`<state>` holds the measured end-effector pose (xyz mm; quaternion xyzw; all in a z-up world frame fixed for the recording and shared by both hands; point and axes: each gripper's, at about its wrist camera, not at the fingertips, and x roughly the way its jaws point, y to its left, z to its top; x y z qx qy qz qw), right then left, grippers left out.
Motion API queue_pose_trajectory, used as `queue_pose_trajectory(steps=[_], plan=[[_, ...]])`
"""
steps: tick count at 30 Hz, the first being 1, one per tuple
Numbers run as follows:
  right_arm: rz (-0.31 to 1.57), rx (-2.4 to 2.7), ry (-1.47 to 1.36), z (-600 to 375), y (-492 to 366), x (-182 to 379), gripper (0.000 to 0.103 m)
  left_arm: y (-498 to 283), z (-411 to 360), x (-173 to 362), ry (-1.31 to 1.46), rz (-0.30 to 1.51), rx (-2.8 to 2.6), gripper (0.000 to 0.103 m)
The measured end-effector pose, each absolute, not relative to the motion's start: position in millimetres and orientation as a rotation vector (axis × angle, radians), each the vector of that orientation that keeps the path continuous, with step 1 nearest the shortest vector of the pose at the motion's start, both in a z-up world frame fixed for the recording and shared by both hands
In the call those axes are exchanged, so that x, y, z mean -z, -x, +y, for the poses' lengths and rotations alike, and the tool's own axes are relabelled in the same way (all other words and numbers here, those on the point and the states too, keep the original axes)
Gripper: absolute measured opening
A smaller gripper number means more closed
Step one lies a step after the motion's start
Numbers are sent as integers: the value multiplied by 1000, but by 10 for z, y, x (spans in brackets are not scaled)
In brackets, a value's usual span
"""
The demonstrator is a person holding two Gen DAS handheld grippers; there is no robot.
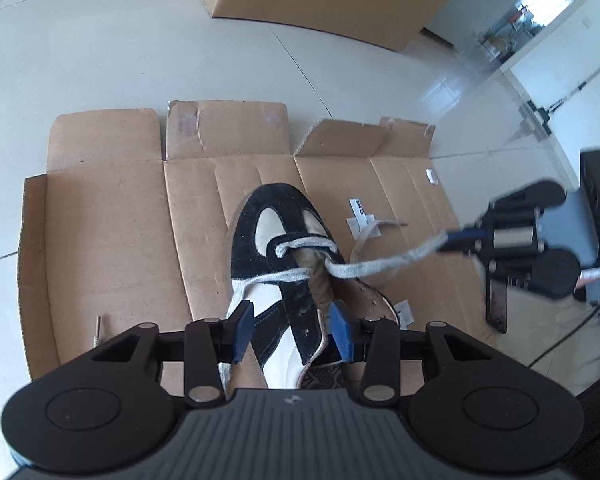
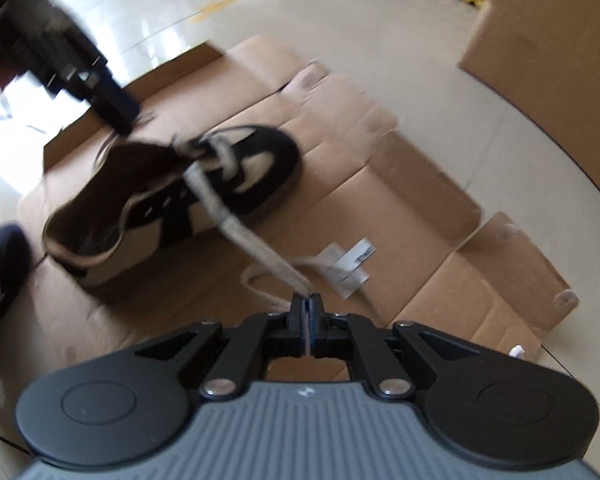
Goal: Lace up shoes with both hands
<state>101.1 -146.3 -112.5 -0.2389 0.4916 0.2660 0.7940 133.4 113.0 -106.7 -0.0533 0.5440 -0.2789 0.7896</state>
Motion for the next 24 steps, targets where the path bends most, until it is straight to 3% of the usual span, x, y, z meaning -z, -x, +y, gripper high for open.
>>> queue_pose_trajectory(steps=[6,10,12,21,24], plan=[[1078,-501,572,-1507,-953,1169,7,-1606,1209,1321,151,1156,608,43],[1075,-465,560,-1562,-972,1168,31,-1673,1293,1586,352,1156,818,43],[1075,-460,547,-1575,-985,1170,36,-1664,1307,1640,408,1159,863,43],[1067,-432,508,-1594,-1010,1183,54,-1410,1143,1400,425,1138,1097,41],[1075,-406,439,-1648,-1057,1176,55,-1368,1100,1296,333,1112,991,48]])
